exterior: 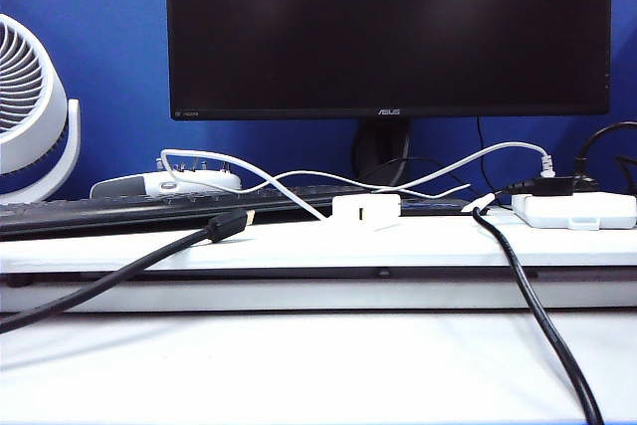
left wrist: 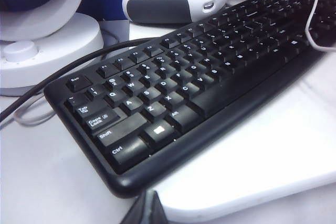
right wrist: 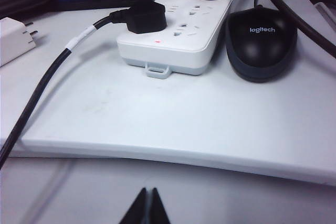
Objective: Pick up the Type-C charging cable and the charging base, insert one end of the Type-C charger into the corresponding slot on the base, and finally place the plugged-in charger back on the table.
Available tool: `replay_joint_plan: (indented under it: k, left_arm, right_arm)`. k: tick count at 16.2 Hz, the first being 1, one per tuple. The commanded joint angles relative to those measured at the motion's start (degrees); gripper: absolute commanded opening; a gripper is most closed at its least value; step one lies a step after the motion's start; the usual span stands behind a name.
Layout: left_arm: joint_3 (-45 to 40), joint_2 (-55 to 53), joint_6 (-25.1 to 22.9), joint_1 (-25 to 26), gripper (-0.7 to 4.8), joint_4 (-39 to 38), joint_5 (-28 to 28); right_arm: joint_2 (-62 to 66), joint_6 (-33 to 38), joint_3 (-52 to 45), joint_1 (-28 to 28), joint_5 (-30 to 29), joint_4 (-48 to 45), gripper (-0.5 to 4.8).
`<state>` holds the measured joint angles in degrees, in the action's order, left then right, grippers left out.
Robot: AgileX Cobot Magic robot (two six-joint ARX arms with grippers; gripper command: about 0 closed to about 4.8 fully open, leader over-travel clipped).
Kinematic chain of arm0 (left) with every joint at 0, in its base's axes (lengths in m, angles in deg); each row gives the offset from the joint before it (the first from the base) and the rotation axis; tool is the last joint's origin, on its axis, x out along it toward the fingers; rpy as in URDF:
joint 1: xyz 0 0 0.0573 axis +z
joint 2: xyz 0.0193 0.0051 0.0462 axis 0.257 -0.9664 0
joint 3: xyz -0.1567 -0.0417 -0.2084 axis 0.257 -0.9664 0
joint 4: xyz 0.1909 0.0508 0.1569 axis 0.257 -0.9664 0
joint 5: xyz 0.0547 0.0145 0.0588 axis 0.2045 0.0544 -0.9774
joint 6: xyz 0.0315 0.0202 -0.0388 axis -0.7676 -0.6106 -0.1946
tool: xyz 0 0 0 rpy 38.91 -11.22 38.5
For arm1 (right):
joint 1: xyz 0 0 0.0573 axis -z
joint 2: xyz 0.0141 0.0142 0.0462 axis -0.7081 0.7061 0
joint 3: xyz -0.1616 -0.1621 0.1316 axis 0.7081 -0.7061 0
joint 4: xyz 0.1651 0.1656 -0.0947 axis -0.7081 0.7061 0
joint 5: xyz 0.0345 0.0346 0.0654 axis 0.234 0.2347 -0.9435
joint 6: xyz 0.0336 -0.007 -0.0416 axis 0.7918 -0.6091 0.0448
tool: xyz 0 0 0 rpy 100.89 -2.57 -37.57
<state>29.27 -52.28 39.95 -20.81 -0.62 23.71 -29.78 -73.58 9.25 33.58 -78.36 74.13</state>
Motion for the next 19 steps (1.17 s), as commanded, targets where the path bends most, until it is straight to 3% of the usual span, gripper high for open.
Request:
replay_joint_plan:
  k: [1, 10, 14, 16, 19]
  left_arm:
    - [-0.2, 0.1, 0.2, 0.1, -0.03, -1.0, 0.1]
    - [-0.1, 0.1, 0.9, 0.1, -0.03, -1.0, -0.3]
    - [-0.1, 0.1, 0.9, 0.1, -0.03, -1.0, -0.3]
    - [-0.1, 0.1, 0.9, 0.1, -0.03, -1.0, -0.3]
    - [-0.1, 0.1, 0.9, 0.1, -0.03, -1.0, -0.3]
  right_arm:
    - [-0.1, 0.2, -0.2, 0.0, 0.1, 0.1, 0.03]
    - [-0.1, 0.2, -0.2, 0.5, 0.0, 0.2, 0.03]
    - [-0.1, 0.2, -0.2, 9.5, -1.0, -0.1, 0.03]
    - [-0.1, -2.6, -1.2, 11.6, 1.6, -3.8, 0.03]
    - [-0.1, -2.9, -3.3, 11.6, -1.3, -9.7, 0.03]
